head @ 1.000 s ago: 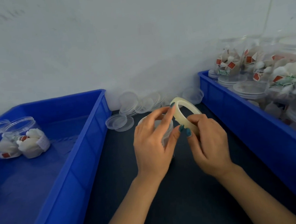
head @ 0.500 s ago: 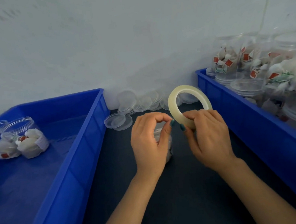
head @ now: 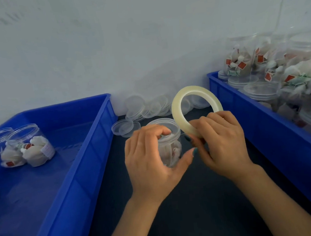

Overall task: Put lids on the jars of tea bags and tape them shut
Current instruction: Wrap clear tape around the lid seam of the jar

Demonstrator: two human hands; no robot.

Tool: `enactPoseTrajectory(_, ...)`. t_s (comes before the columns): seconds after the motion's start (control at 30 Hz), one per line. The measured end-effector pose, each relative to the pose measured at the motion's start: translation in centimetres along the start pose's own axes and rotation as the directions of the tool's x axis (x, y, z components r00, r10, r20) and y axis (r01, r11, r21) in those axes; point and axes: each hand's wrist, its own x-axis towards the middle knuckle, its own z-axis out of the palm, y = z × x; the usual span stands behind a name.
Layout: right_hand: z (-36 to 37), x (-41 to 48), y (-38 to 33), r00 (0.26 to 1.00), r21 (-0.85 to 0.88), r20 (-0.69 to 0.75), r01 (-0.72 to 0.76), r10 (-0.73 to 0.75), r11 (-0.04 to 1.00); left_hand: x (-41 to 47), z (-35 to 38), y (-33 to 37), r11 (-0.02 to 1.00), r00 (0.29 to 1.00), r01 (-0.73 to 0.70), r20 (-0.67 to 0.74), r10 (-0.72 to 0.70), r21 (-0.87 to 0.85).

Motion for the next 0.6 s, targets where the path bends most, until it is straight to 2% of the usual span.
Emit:
enactPoseTrajectory(0.13,0.3,-0.2,-0.4,0.999,-0.041,0.009,0.048,-0.047,0.998,0.2,-0.3,-0.1,0.989,0.991,-0.121,-0.038,0.125,0.087)
enactPoseTrajectory(0.3,0.2,-0.7,1.0,0.996,-0.120,0.008,0.091,-0.091,0.989,1.1,-1.3,-0.9,0.909,0.955,-0.267,-0.037,0.294,0.321)
enactPoseTrajectory(0.43,0.2,-1.3,1.9,0.995,-0.188,0.002,0.102,-0.103,0.977,0.6,-2.2,-1.6,0.900,0.957,-0.276,0.014,0.289,0.338)
enactPoseTrajectory(0.6,0.1,-1.9,3.1,0.999,-0.220,-0.032,0.030,-0.038,0.975,-0.7,-4.1,-2.4,0.928,0.973,-0.229,0.035,0.229,0.295)
